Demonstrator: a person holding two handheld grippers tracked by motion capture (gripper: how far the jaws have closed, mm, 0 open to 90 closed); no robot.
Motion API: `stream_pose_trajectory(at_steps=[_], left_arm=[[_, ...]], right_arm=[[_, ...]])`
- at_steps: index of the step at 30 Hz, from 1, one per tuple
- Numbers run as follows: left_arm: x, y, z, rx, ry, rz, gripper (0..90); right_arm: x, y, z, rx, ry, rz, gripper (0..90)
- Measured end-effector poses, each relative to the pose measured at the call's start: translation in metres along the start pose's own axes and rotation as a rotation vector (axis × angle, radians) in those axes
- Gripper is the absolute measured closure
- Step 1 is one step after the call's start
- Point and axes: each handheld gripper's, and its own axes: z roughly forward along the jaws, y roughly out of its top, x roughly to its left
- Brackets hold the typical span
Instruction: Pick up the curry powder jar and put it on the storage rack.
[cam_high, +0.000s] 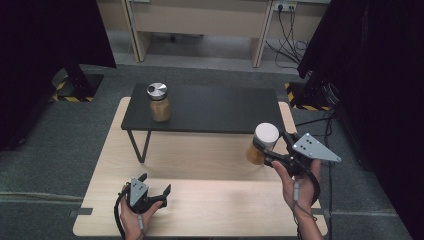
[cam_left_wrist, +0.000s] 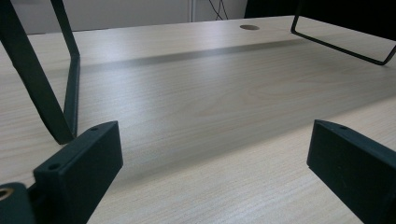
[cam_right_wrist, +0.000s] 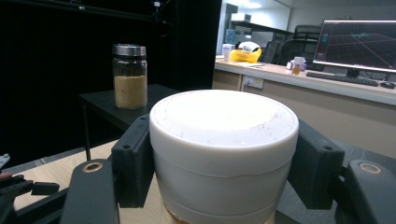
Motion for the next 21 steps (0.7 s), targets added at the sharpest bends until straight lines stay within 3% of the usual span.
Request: stream_pose_trajectory(at_steps=[10,21], left_arm=[[0.0,0.0,0.0,0.0,-0.001,-0.001,2.6],[0.0,0.0,0.0,-0.003,-0.002,0.001,2.6]], right_arm=[[-0.009,0.024,0.012,-0.013,0.004,-0.009,34.0],[-0.032,0.058,0.055,-0.006,-0.041,-0.019,34.0]])
